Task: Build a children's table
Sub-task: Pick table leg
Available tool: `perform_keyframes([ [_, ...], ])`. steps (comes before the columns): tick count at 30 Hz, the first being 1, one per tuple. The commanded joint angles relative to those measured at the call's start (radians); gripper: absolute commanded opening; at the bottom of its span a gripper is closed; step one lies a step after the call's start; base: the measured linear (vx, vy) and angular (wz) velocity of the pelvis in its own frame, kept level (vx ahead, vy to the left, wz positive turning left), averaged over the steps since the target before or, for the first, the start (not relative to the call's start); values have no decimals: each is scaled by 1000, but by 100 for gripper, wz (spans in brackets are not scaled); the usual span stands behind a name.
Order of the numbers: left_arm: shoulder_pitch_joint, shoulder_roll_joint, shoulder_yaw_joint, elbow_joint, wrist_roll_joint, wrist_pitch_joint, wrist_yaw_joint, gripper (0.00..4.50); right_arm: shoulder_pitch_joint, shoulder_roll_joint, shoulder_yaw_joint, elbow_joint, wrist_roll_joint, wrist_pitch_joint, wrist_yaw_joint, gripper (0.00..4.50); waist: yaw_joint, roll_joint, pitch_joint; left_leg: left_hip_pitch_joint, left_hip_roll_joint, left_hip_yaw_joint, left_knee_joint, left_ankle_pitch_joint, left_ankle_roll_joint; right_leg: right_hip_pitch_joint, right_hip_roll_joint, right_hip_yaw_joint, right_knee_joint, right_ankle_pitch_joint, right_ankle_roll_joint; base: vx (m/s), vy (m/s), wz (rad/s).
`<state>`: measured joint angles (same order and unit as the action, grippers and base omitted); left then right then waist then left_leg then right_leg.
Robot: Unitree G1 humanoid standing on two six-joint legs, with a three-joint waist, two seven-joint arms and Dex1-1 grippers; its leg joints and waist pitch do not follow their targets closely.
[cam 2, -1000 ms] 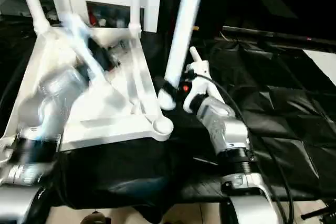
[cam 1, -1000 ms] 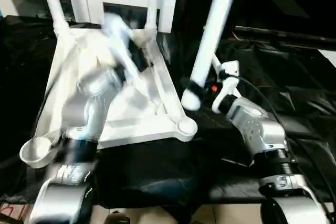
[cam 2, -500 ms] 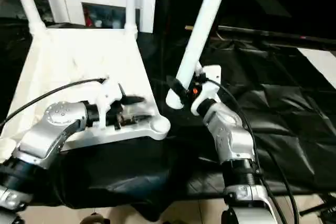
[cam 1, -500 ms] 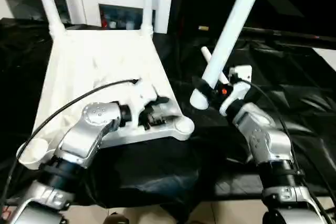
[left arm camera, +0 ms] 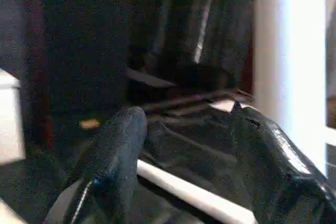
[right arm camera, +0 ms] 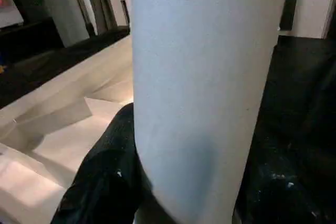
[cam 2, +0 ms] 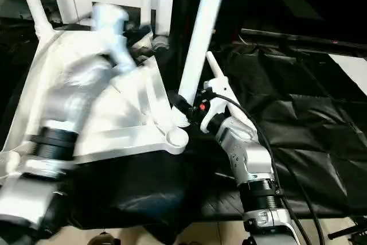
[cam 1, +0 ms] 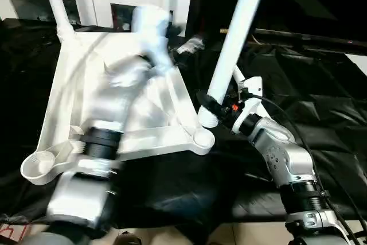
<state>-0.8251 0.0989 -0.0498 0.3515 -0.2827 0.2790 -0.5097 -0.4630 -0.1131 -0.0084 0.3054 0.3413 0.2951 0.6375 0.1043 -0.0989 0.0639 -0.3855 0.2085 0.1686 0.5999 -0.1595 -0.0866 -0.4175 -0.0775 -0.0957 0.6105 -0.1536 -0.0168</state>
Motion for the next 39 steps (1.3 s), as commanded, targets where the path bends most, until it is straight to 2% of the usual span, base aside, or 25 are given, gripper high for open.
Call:
perform_keyframes([
  [1,-13,-28,-28,-8,-3,7,-6,292,4,-16,-2,-19,-11,-2,2,191,4,10,-82,14,22,-2,-68,-179,-13,65,-69,51,-65,-219,-134,0,0,0],
  [5,-4,-49,-63,-30,-2,30,-36,292,9,-23,9,-27,-10,1,4,190,1,6,-79,16,22,0,-68,-207,-7,63,-68,50,-74,-272,-125,0,0,0],
  [7,-6,-55,-61,-29,-2,33,-34,292,9,-23,11,-26,-10,0,5,190,2,8,-77,18,23,-1,-69,-219,-8,61,-69,49,-77,-299,-119,0,0,0],
  [8,-6,-58,-61,-32,-4,35,-36,292,9,-23,12,-26,-11,0,6,190,2,4,-77,17,23,-1,-69,-227,-9,61,-69,48,-80,-317,-112,0,0,0],
  [13,1,-67,-66,-53,-7,40,-50,292,4,-22,20,-19,-18,-2,9,190,2,6,-75,16,24,-3,-70,-239,-12,59,-70,47,-84,-357,-96,0,0,0],
  [14,1,-67,-66,-52,-7,41,-50,292,4,-22,21,-18,-17,-3,9,190,3,2,-75,18,24,-3,-70,-241,-12,57,-70,47,-85,-364,-92,0,0,0],
  [20,0,-58,-60,-50,1,33,-55,292,-2,-23,25,-12,-19,-5,8,190,7,4,-77,16,24,-3,-70,-225,-11,57,-69,47,-82,-342,-89,0,0,0],
  [25,-4,-35,-6,-22,15,12,-2,292,-6,-25,17,-8,-21,-10,-4,190,6,8,-78,16,24,-3,-71,-221,-14,59,-68,48,-78,-305,-101,0,0,0],
  [28,16,28,10,-27,17,-5,-47,292,-11,-26,-8,-14,-1,-1,-12,190,6,10,-77,19,24,-4,-72,-229,-16,57,-68,48,-78,-314,-99,0,0,0],
  [29,46,76,-1,-45,14,1,-112,292,-15,-26,-27,-18,17,11,-16,190,5,11,-77,19,23,-5,-74,-231,-18,58,-69,48,-79,-322,-96,0,0,0],
  [30,52,85,-4,-50,14,3,-126,292,-15,-26,-30,-19,21,13,-17,190,2,12,-75,18,24,-5,-76,-239,-19,58,-69,48,-79,-330,-94,0,0,0],
  [32,134,167,-52,-107,4,23,-269,292,-12,-39,-39,-24,24,20,-13,190,-5,17,-76,21,27,-6,-78,-247,-31,55,-69,50,-76,-328,-100,0,0,0],
  [34,178,205,-87,-141,-1,38,-337,292,-7,-45,-39,-28,22,23,-9,190,-8,23,-75,24,28,-5,-81,-249,-41,52,-65,51,-71,-298,-117,0,0,0],
  [35,193,218,-102,-152,-1,42,-359,292,-5,-47,-39,-31,22,25,-8,190,-8,24,-76,26,28,-4,-80,-252,-43,51,-65,52,-70,-292,-120,0,0,0],
  [36,219,243,-133,-167,5,42,-397,292,-1,-49,-39,-35,22,30,-6,190,-7,30,-75,31,29,-3,-81,-272,-47,47,-65,53,-71,-291,-130,0,0,0],
  [38,251,275,-178,-180,26,30,-437,292,4,-53,-37,-41,22,37,-1,190,-2,31,-73,32,30,-5,-84,-293,-51,48,-68,53,-73,-304,-134,0,0,0],
  [39,272,298,-214,-185,46,19,-461,292,6,-56,-33,-45,22,43,3,190,-1,37,-73,32,30,-6,-85,-305,-55,48,-67,54,-73,-309,-133,0,0,0],
])
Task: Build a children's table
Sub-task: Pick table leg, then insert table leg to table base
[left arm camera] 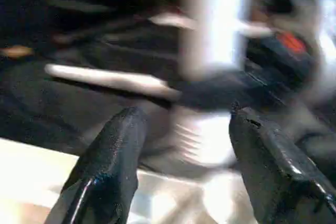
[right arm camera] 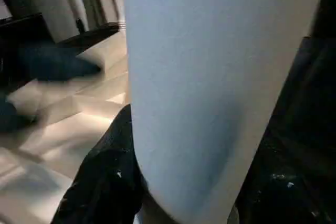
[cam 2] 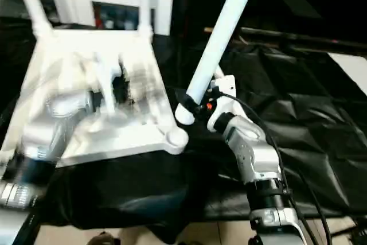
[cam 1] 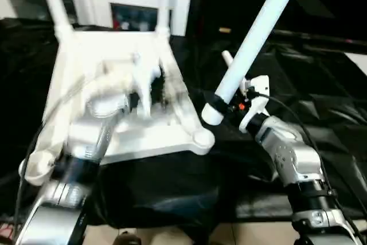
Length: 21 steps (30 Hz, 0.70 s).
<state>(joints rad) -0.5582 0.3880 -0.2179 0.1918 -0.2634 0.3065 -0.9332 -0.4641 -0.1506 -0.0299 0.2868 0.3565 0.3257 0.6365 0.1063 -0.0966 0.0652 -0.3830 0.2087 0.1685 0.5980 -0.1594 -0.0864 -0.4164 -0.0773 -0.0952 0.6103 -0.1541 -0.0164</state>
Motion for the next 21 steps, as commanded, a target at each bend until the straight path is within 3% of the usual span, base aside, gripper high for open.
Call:
perform_keyframes([
  [1,31,34,-84,-32,47,-19,-68,292,11,-24,-7,-34,10,20,7,190,-6,28,-71,27,29,-7,-85,-324,-56,49,-67,53,-77,-334,-122,0,0,0],
  [4,63,50,-121,-15,90,-41,-89,292,16,-29,0,-40,9,33,7,190,-6,37,-71,29,27,-6,-84,-330,-62,48,-70,55,-80,-374,-110,0,0,0],
  [7,70,56,-129,13,126,-57,-90,253,24,-29,7,-45,4,35,3,190,-9,33,-71,28,25,-7,-82,-340,-60,47,-70,53,-88,-411,-98,0,0,0],
  [9,65,71,-145,46,165,-69,-74,246,36,-27,13,-56,1,39,1,190,-10,41,-68,29,25,-11,-84,-358,-59,46,-70,51,-90,-439,-87,0,0,0],
  [10,61,79,-151,58,178,-63,-66,236,41,-26,15,-60,-1,41,1,190,-12,39,-70,29,25,-12,-83,-364,-59,46,-68,50,-91,-441,-85,0,0,0],
  [21,82,113,-126,40,178,38,-74,143,65,-25,33,-82,-7,55,-5,190,-16,49,-73,26,26,-9,-83,-336,-50,49,-68,53,-80,-355,-135,0,0,0],
])
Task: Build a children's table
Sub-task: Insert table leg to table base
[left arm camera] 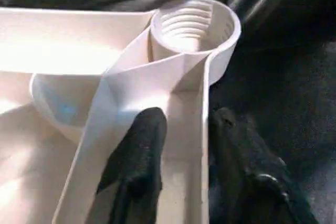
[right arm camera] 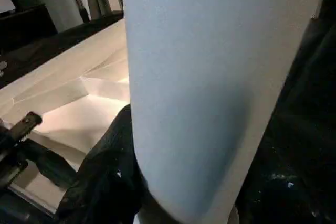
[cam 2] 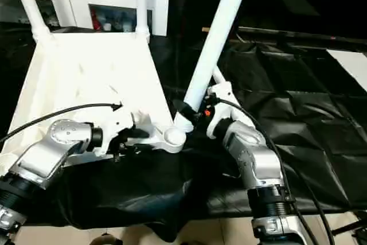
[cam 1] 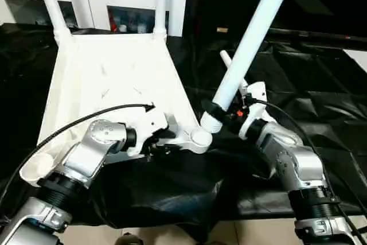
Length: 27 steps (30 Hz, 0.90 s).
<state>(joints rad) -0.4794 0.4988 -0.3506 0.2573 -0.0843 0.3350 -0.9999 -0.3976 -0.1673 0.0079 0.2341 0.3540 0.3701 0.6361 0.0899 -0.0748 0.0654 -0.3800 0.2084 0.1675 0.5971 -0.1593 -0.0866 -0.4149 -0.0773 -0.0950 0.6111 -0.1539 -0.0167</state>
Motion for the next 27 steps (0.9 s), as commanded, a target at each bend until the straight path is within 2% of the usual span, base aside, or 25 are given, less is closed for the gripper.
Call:
perform_keyframes([
  [1,7,8,7,-30,-3,13,-8,143,-1,-9,-4,-30,-5,13,-4,190,0,27,-74,22,26,-8,-82,-332,-50,49,-68,53,-80,-350,-136,0,0,0],
  [4,13,18,4,-40,-11,27,-16,109,-4,-10,-3,-27,-6,14,-2,190,0,27,-72,24,26,-8,-82,-334,-47,48,-68,53,-80,-358,-137,0,0,0],
  [6,19,29,-1,-54,-12,43,-31,106,-8,-11,-1,-21,-6,13,0,190,-1,28,-71,25,26,-8,-82,-336,-48,47,-68,53,-82,-367,-136,0,0,0],
  [7,23,36,-6,-60,-8,46,-40,89,-7,-11,0,-22,-7,13,0,190,-2,22,-71,25,26,-7,-82,-341,-47,47,-68,53,-83,-377,-133,0,0,0],
  [8,25,39,-9,-63,-5,47,-43,89,-7,-11,1,-23,-7,14,0,190,-2,22,-71,25,26,-7,-82,-341,-47,47,-68,53,-83,-377,-133,0,0,0],
  [9,28,46,-16,-70,3,51,-52,76,-7,-12,2,-23,-6,14,0,190,-1,25,-70,25,26,-8,-82,-342,-47,46,-69,53,-84,-390,-130,0,0,0],
  [12,31,50,-22,-73,13,55,-53,64,-6,-13,4,-24,-6,16,0,190,-2,26,-69,26,25,-9,-82,-354,-48,45,-70,53,-88,-418,-121,0,0,0],
  [15,32,56,-33,-72,28,52,-55,32,-7,-16,9,-25,-6,25,8,190,-2,27,-67,28,25,-10,-83,-370,-48,42,-70,51,-91,-441,-115,0,0,0],
  [18,27,51,-28,-68,30,54,-48,21,-22,-24,26,-10,-7,51,29,190,-4,26,-67,27,25,-12,-84,-377,-50,44,-69,50,-92,-454,-107,0,0,0],
  [19,24,44,-22,-65,25,55,-44,4,-29,-25,30,-3,-4,63,38,190,-4,27,-67,29,25,-12,-83,-378,-50,44,-70,50,-92,-454,-108,0,0,0],
  [25,14,15,-9,-67,6,73,-39,0,-62,-44,57,34,-7,99,88,190,-3,26,-67,29,25,-11,-82,-369,-48,45,-71,51,-93,-455,-110,0,0,0],
  [26,10,5,-13,-63,10,74,-34,0,-73,-47,61,53,-13,93,98,190,-5,18,-68,28,25,-10,-81,-363,-45,45,-71,51,-92,-448,-113,0,0,0],
  [27,10,4,-13,-63,10,74,-34,0,-74,-47,61,54,-14,93,98,190,-3,21,-69,29,25,-10,-81,-357,-44,45,-72,52,-90,-445,-116,0,0,0],
])
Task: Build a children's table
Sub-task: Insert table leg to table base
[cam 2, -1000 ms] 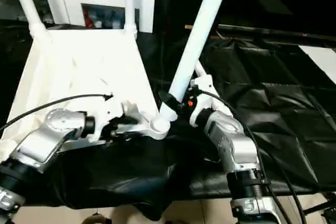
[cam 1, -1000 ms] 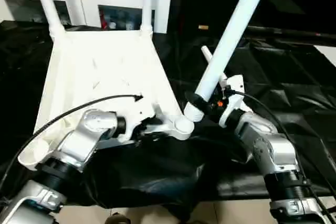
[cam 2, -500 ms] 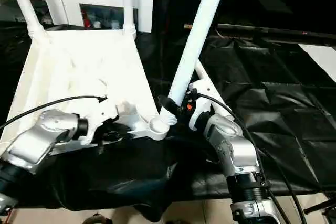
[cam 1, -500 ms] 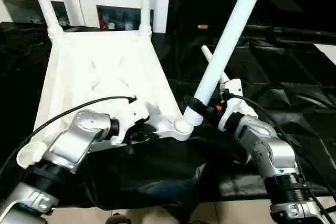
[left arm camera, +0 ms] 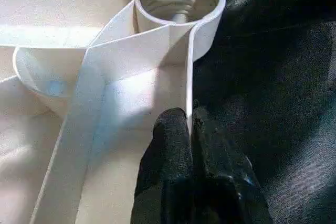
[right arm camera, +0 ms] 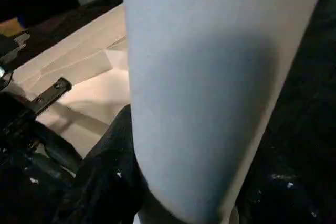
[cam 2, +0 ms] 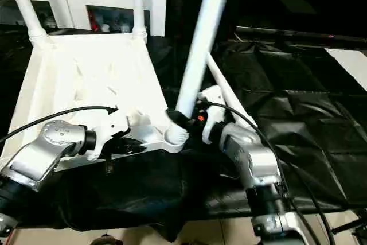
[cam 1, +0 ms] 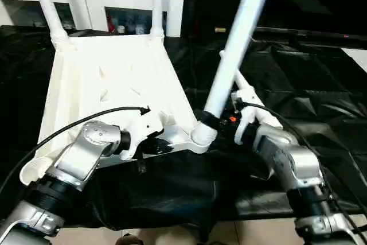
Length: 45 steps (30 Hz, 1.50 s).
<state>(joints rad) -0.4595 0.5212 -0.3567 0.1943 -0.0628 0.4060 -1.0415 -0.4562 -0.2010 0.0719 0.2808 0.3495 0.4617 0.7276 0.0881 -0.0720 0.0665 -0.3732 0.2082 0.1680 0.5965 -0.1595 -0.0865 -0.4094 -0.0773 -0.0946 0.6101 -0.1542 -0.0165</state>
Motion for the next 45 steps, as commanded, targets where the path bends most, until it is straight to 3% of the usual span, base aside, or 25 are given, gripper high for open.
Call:
perform_keyframes([
  [1,-12,-26,-11,4,-5,1,11,0,-25,-16,-1,28,-15,-7,11,190,-1,19,-69,21,25,-9,-80,-352,-42,40,-72,52,-91,-443,-119,0,0,0],
  [6,-26,-63,-9,19,3,-4,38,0,-54,-20,9,105,-41,-30,26,190,-1,18,-68,21,24,-9,-79,-354,-43,40,-72,50,-92,-452,-118,0,0,0],
  [7,-27,-65,-8,20,3,-3,40,0,-55,-21,10,108,-42,-31,27,190,-2,4,-69,20,24,-7,-78,-350,-39,41,-71,49,-94,-464,-112,0,0,0],
  [8,-33,-71,-6,24,3,-5,44,0,-62,-21,9,123,-43,-37,28,190,1,12,-67,23,24,-9,-78,-352,-37,38,-74,50,-95,-491,-105,0,0,0],
  [15,-49,-95,10,37,3,-5,59,0,-77,-16,-10,187,-41,-66,28,190,-1,12,-66,22,23,-10,-77,-359,-33,37,-75,47,-103,-530,-87,0,0,0],
  [24,-73,-133,29,75,19,-3,114,0,-20,10,-72,244,-4,-138,20,190,1,12,-68,22,22,-11,-76,-366,-23,36,-76,43,-108,-556,-79,0,0,0],
  [25,-77,-136,31,82,23,-5,119,0,-4,16,-88,252,9,-150,18,190,1,17,-67,24,22,-12,-76,-373,-24,34,-76,42,-109,-559,-79,0,0,0],
  [29,-86,-149,37,103,36,-9,137,0,42,33,-122,267,27,-195,21,190,1,16,-65,29,22,-12,-75,-405,-19,31,-76,38,-119,-596,-74,0,0,0],
  [32,-94,-156,40,119,43,-16,150,0,67,44,-138,281,31,-227,17,190,1,20,-64,30,22,-15,-77,-421,-19,32,-78,34,-123,-621,-66,0,0,0],
  [34,-99,-159,42,129,46,-21,156,0,87,54,-153,295,34,-258,6,190,0,25,-64,36,23,-16,-77,-445,-22,28,-80,31,-129,-634,-64,0,0,0],
  [36,-105,-163,45,140,51,-25,158,0,112,67,-169,311,33,-306,-16,190,-3,25,-64,32,23,-20,-81,-454,-22,37,-82,25,-132,-636,-61,0,0,0],
  [40,-110,-166,48,150,57,-32,160,0,129,70,-156,312,-2,-380,-41,190,-7,28,-61,43,23,-20,-81,-495,-21,30,-84,13,-144,-669,-51,0,0,0],
  [41,-112,-165,46,154,61,-35,161,0,131,65,-137,297,-26,-391,-49,190,-10,36,-58,47,27,-24,-83,-520,-26,33,-86,4,-150,-672,-48,0,0,0],
  [42,-113,-165,45,155,62,-37,161,0,131,61,-124,287,-42,-393,-53,190,-17,34,-59,38,28,-28,-88,-532,-30,45,-87,-3,-149,-667,-39,0,0,0],
  [45,-115,-163,41,162,65,-44,157,0,118,43,-79,277,-102,-393,-59,190,-20,38,-60,43,28,-30,-91,-547,-38,44,-89,-3,-152,-660,-37,0,0,0],
])
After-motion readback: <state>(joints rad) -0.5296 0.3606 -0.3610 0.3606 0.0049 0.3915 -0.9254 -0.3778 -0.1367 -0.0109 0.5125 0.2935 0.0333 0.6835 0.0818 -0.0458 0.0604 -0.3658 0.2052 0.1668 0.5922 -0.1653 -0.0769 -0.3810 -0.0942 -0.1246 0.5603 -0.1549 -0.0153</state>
